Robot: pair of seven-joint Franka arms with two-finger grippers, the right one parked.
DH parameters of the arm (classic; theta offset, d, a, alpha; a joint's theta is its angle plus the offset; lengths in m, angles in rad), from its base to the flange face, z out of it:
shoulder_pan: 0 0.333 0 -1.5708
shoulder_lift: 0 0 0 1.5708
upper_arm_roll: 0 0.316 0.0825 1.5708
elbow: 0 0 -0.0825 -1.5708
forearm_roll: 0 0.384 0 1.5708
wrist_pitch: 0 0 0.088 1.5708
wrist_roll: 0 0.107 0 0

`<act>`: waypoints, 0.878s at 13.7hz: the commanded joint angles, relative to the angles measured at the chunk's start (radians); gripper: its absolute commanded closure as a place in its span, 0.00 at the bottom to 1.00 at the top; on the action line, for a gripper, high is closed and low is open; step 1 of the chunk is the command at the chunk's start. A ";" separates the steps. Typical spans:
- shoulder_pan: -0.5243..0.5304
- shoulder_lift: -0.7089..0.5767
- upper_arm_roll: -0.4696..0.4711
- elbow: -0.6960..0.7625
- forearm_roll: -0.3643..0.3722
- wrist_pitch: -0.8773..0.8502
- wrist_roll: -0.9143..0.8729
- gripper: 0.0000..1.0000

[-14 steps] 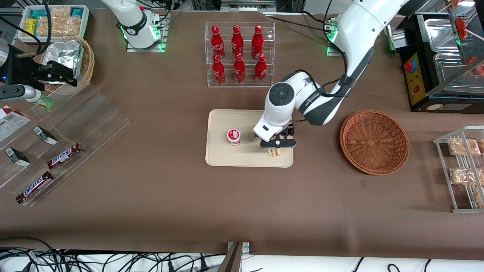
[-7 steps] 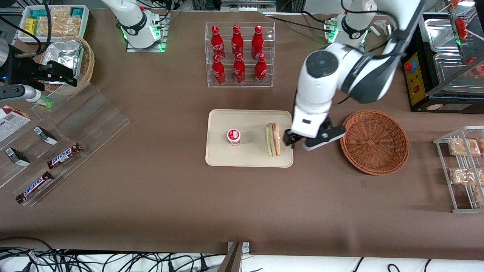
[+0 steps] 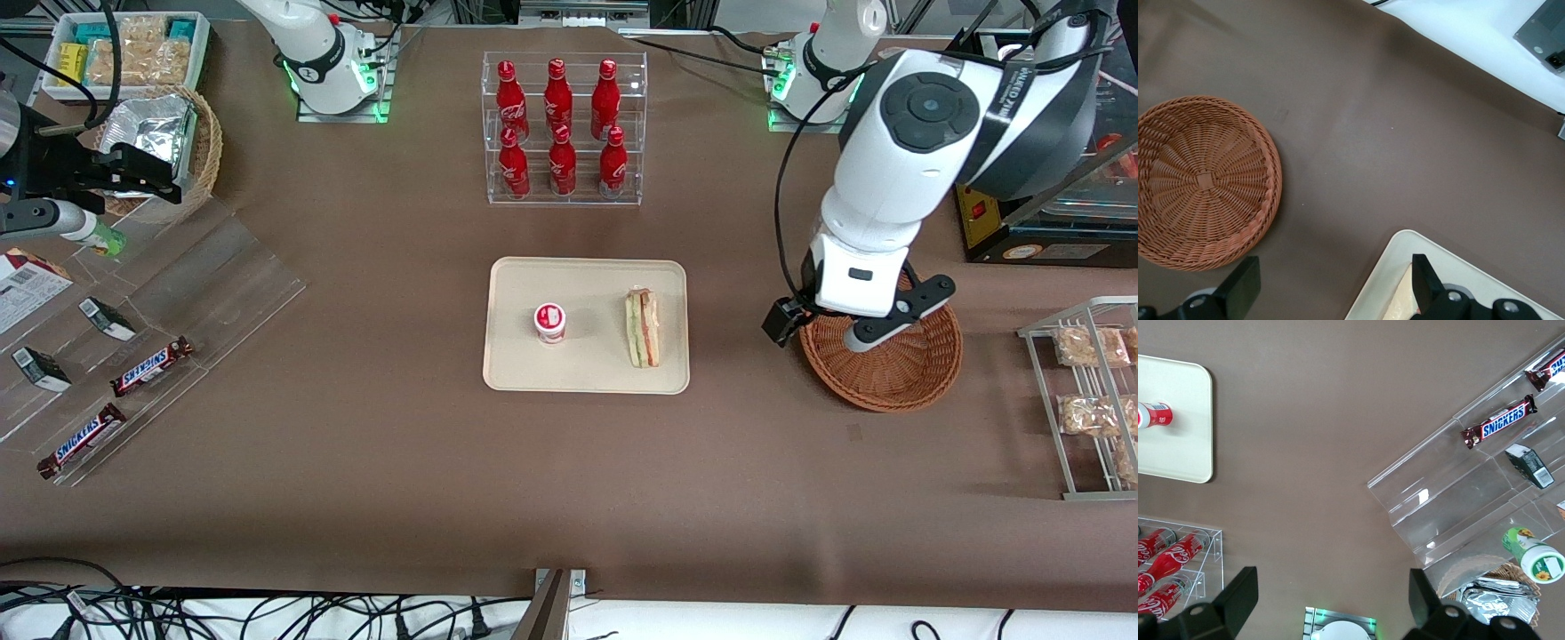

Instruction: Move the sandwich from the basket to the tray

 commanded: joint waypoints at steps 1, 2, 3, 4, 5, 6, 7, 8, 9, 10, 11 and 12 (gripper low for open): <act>0.042 -0.021 -0.007 0.009 -0.030 -0.044 0.071 0.00; 0.056 -0.026 -0.004 0.009 -0.031 -0.064 0.094 0.00; 0.056 -0.030 0.012 0.011 -0.031 -0.087 0.135 0.00; 0.048 -0.050 0.053 0.008 -0.033 -0.104 0.198 0.00; 0.042 -0.068 0.099 0.002 -0.068 -0.109 0.266 0.00; 0.042 -0.091 0.142 -0.001 -0.114 -0.116 0.343 0.00; 0.040 -0.111 0.187 -0.003 -0.138 -0.139 0.430 0.00; 0.039 -0.125 0.221 0.000 -0.158 -0.165 0.516 0.00; 0.028 -0.142 0.262 0.000 -0.183 -0.185 0.601 0.00; 0.015 -0.159 0.297 0.000 -0.204 -0.193 0.678 0.00; 0.008 -0.171 0.315 -0.001 -0.226 -0.204 0.768 0.00; 0.008 -0.177 0.324 0.000 -0.238 -0.221 0.852 0.00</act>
